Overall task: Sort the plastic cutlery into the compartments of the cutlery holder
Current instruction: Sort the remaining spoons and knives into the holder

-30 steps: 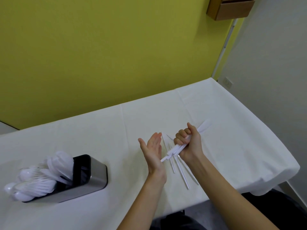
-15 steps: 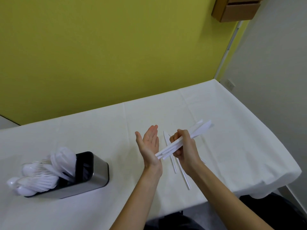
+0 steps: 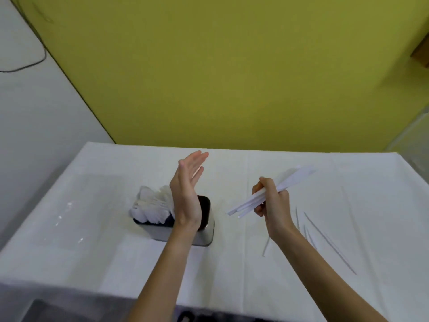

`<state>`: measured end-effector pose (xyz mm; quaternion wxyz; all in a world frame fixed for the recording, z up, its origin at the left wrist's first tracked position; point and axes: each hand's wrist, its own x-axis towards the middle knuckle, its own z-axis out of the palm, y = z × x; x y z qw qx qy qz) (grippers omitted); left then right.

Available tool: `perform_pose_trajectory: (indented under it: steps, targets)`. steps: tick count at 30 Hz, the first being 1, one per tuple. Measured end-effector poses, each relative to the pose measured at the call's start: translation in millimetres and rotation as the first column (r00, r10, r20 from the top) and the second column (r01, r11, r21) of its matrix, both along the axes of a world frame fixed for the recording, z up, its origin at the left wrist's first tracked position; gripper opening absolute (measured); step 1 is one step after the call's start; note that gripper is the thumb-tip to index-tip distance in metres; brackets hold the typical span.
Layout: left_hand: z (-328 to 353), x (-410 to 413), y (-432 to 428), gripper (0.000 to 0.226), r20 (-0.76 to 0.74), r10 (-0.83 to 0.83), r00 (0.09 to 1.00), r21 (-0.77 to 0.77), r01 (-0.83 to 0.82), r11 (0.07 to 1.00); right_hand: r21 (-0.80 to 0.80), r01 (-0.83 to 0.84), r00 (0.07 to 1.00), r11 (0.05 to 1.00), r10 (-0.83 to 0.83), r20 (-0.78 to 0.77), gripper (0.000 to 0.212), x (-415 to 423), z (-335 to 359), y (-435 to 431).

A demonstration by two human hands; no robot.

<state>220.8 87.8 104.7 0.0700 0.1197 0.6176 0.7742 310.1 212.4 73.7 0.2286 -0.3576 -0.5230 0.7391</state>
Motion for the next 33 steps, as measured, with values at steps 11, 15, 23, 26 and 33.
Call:
perform_pose_trajectory:
  steps: [11,15,23,26,33]
  targets:
    - [-30,-57,-121,0.048,-0.004,0.238,0.971,-0.189,-0.234,0.954,0.147,-0.048,0.998,0.988,0.042,0.049,0.028,-52,-14,-107]
    - [-53,-69,-134,0.057,0.091,0.243,0.966,-0.222,-0.218,0.950,0.355,-0.047,0.996,0.934,0.018,0.083,0.026,-56,-20,-126]
    - [-91,-78,-140,0.058,0.377,0.103,0.920,-0.061,-0.086,0.994,0.587,-0.304,0.924,0.750,0.082,0.373,0.045,-53,-20,-140]
    - [-104,-81,-140,0.063,0.392,0.093,0.915,-0.054,-0.078,0.995,0.630,-0.238,0.951,0.739,0.046,0.305,0.067,-48,-11,-142]
    - [-106,-77,-142,0.062,0.443,0.084,0.893,-0.037,-0.075,0.997,0.912,-0.240,0.965,0.333,0.181,0.188,0.065,-56,-21,-136]
